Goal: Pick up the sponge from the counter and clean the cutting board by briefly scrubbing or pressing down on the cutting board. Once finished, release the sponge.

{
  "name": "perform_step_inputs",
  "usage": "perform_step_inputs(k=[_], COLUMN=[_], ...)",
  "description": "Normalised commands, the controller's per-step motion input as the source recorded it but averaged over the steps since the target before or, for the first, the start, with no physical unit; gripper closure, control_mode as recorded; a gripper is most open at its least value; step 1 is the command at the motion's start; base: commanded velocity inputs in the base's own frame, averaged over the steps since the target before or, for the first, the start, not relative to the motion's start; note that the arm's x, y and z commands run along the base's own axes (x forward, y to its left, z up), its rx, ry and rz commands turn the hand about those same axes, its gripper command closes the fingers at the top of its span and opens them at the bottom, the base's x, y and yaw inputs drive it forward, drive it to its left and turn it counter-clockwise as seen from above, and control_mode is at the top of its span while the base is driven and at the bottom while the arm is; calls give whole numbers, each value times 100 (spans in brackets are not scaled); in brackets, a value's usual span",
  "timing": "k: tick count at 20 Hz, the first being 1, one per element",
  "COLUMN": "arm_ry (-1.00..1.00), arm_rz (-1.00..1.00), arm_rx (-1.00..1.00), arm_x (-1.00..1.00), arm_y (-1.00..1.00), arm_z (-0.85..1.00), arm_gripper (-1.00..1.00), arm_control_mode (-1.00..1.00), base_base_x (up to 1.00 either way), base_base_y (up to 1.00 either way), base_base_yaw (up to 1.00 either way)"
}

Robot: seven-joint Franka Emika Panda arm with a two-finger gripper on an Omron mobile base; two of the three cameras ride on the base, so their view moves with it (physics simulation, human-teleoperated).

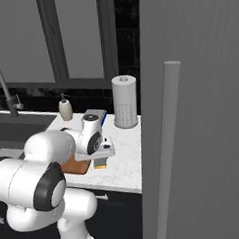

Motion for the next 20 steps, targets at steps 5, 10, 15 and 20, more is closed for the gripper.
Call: perform_step_inputs(k=[5, 10, 15, 20], arm_ry=[0, 0, 0, 0], arm_rz=[0, 0, 0, 0], arm_rx=[0, 0, 0, 0], arm_x=[13, 12, 0, 0], arm_y=[-1, -3, -2, -2], arm_z=[-24, -2, 0, 7], arm_gripper=[-100, -100, -100, -100], arm_control_mode=[-100, -100, -100, -100], base_base_x=[0, 0, 0, 0], base_base_y=[0, 0, 0, 0], base_base_yaw=[0, 0, 0, 0])
